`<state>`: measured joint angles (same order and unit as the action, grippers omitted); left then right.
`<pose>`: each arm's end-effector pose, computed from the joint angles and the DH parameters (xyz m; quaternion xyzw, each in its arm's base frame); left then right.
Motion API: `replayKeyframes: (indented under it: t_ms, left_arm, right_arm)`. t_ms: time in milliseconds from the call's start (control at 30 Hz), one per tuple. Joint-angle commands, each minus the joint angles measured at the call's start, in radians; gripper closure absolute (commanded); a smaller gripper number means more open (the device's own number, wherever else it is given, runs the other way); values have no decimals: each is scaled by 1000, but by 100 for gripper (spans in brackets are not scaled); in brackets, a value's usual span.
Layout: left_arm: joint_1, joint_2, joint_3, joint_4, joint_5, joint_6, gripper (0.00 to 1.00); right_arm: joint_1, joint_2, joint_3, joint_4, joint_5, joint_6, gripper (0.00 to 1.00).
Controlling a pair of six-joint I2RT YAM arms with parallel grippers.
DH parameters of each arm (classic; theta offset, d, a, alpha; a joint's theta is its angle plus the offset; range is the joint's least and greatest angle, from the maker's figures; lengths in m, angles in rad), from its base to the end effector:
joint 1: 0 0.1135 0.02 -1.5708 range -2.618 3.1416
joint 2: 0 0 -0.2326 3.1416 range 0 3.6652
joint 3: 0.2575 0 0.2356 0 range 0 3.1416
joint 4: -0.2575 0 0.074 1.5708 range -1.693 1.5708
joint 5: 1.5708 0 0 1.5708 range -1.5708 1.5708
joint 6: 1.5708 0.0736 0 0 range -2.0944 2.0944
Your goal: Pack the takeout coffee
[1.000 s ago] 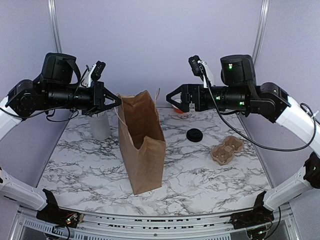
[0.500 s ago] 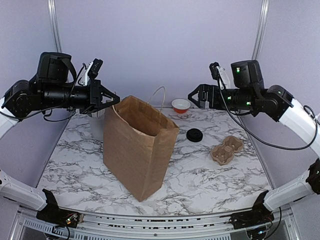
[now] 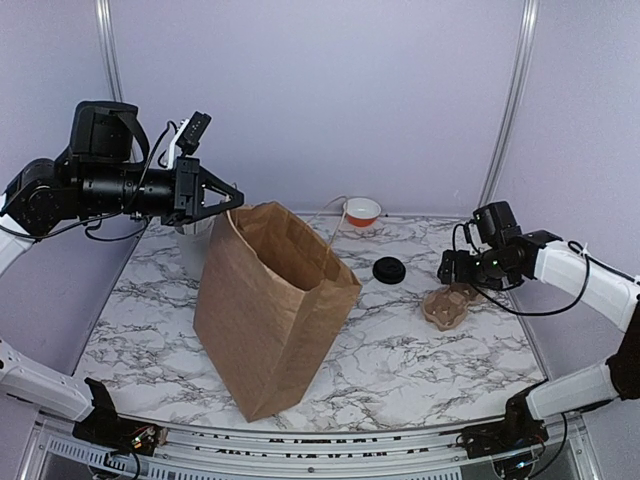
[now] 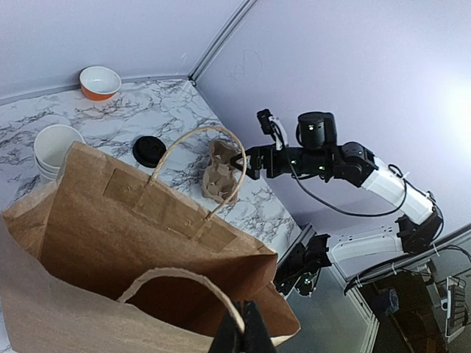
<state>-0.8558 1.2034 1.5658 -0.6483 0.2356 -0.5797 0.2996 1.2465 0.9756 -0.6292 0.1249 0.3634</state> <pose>0.1626 -0.2135 0.4264 0.1792 0.7778 -0.4622 0.3863 0.2634 0.0718 0.2156 0.0506 0.9413 0.0512 0.3298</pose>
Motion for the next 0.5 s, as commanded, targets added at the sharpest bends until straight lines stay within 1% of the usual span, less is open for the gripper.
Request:
replayKeyframes:
  t_ms: [0, 100, 233, 333, 467]
  left_arm:
    - [11, 4, 45, 37, 62, 44, 100]
    - [20, 6, 51, 37, 71, 53, 100]
    - [27, 3, 51, 38, 80, 60, 100]
    - [32, 0, 50, 39, 84, 63, 100]
    - [35, -4, 50, 39, 87, 66, 100]
  right_arm:
    - [-74, 27, -64, 173, -110, -75, 1]
    - [-117, 55, -119, 283, -175, -103, 1]
    - [-125, 106, -130, 356, -174, -132, 0]
    - [-134, 164, -119, 388, -179, -142, 0]
    - [-157, 236, -108, 380, -184, -128, 0]
